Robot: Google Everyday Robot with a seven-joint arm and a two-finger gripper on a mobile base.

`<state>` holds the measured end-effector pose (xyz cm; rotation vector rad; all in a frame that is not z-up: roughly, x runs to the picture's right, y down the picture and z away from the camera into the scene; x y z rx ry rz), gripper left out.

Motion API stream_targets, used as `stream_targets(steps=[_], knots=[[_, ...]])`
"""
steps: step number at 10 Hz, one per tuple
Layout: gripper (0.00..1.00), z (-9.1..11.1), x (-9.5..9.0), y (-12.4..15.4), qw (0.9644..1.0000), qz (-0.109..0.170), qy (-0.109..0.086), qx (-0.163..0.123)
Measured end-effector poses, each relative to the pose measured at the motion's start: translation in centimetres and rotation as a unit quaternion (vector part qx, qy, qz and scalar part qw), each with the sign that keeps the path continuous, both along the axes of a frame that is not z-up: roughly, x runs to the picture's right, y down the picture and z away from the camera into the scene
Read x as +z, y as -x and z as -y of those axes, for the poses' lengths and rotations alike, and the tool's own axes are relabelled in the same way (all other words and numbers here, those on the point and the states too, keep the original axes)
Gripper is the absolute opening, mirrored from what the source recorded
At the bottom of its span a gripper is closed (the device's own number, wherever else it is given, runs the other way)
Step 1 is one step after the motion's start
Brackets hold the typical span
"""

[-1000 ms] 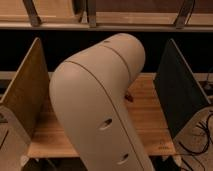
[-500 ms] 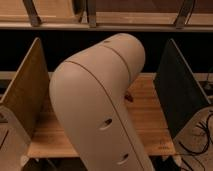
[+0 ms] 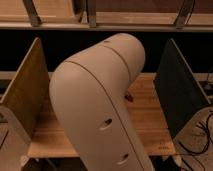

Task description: Place the ceramic cup in the ceramic bowl

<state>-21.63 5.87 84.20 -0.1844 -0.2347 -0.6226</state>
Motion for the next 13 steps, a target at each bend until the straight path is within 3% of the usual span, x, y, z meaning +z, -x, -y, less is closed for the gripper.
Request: stream_targets(steps=[2,5,8,10,13], knots=[[0.80,0.3,-0.2,0.1,1.0000,0.000,-0.002,-0.003],[0.80,3.2,-3.0,0.7,0.9992,-0.007,-0.028,-0.029],[0.80,4.9,-5.0,-1.5,0.9981,-0.035,-0.042,-0.029],[0.80,5.4,-5.0,-3.5,0.9975,-0.050,-0.040,-0.029],[0.80,6.8,-3.3,-5.4,0.9947,-0.064,-0.040,-0.070]])
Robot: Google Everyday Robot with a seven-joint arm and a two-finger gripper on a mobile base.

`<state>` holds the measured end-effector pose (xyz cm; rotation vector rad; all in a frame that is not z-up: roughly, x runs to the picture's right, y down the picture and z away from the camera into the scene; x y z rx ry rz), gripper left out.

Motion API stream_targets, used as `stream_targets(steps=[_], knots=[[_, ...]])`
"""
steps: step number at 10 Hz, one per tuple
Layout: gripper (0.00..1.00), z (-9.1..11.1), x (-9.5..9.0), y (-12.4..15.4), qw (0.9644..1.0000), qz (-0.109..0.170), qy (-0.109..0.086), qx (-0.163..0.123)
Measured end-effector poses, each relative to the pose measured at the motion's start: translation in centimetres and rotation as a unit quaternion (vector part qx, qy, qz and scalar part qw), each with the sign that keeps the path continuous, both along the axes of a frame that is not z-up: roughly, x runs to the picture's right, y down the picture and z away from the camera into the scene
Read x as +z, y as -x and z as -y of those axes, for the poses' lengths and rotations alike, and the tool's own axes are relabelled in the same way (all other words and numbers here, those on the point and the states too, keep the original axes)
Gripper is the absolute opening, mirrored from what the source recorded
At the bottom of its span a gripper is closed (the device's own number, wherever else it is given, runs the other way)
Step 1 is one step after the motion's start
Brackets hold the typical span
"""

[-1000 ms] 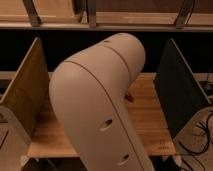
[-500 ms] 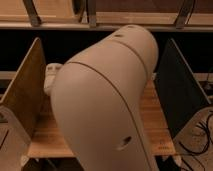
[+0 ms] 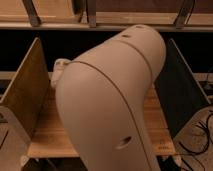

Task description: Place the ceramic cup in the ceramic bowl

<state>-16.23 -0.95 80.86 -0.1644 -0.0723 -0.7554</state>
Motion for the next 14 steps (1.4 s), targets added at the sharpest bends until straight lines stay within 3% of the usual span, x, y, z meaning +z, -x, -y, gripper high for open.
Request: stream_targets(steps=[2,4,10,14], knots=[[0.80,1.2,0.6,-0.3,0.9997,-0.007,-0.002,-0.023],[0.80,1.5,1.2,-0.6,0.9996,-0.013,0.001,-0.026],[0.80,-1.0,2.8,-2.9,0.9981,-0.049,0.036,0.006],[0.79,-2.8,5.3,-3.5,0.9976,-0.032,0.053,0.032]])
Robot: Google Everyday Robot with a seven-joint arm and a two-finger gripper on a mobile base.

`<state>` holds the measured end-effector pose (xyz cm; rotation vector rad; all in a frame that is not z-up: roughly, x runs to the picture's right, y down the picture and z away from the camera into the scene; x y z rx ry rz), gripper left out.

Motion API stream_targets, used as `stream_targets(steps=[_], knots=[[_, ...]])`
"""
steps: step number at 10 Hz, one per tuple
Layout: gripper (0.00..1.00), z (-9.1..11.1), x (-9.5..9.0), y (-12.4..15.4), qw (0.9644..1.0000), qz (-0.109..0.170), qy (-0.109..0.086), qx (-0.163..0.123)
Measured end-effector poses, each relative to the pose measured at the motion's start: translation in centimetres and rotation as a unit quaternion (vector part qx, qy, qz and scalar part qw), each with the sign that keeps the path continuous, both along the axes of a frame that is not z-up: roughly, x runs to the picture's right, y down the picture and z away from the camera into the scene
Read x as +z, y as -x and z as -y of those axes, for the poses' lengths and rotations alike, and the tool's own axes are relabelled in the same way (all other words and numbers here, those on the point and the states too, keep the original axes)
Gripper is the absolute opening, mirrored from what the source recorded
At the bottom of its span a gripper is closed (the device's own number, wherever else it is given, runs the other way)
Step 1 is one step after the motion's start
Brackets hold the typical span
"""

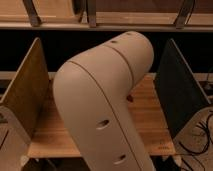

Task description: Place the ceramic cup in the ceramic bowl

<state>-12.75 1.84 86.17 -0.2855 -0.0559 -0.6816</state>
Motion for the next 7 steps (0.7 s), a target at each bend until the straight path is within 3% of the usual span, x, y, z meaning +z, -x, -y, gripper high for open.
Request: stream_targets(steps=[1,4,7], knots=[[0.74,-0.5,0.6,0.1,1.0000,0.007,0.004,0.003],[0.44,-1.4,1.9,0.2,0.9996,0.022,0.014,0.014],[0.12,-1.2,0.9,0.4,0.9996,0.023,0.010,0.015]])
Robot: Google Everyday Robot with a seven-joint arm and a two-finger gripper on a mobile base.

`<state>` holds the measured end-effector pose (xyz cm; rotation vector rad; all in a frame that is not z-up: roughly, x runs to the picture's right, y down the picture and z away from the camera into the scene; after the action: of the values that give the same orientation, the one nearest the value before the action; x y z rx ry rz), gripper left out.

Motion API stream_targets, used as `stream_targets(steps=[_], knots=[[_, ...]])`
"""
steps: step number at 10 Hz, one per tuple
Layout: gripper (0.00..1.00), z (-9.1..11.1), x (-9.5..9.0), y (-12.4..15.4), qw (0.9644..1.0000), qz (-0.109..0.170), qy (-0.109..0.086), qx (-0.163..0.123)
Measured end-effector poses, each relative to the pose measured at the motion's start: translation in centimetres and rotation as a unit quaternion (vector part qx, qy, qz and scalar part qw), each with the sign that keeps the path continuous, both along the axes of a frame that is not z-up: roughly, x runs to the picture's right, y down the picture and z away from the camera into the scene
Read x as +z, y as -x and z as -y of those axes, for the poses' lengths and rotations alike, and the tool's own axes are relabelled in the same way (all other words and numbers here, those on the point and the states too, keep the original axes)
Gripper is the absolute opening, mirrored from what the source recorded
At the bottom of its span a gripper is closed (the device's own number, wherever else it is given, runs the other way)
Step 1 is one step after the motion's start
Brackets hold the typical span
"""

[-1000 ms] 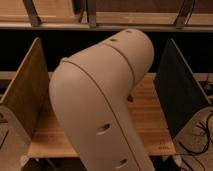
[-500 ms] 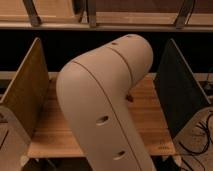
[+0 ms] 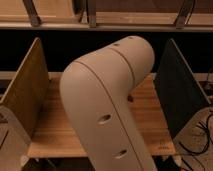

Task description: Place the ceramic cup in the ceramic bowl

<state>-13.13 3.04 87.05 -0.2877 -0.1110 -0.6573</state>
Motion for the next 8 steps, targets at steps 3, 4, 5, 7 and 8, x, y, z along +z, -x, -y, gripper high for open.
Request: stream_targets(steps=[3,4,5,7,8], knots=[[0.00,1.4,-3.1,1.1,0.9997,-0.005,-0.025,-0.007],[0.00,1.8,-4.1,1.7,0.9994,-0.006,-0.032,-0.014],[0.00,2.6,-5.7,2.3,0.9987,-0.009,-0.046,-0.023],[0.00,4.2,-7.5,2.5,0.9969,-0.022,-0.067,-0.035],[0.00,5.2,-8.4,2.4,0.9955,-0.031,-0.079,-0.041]])
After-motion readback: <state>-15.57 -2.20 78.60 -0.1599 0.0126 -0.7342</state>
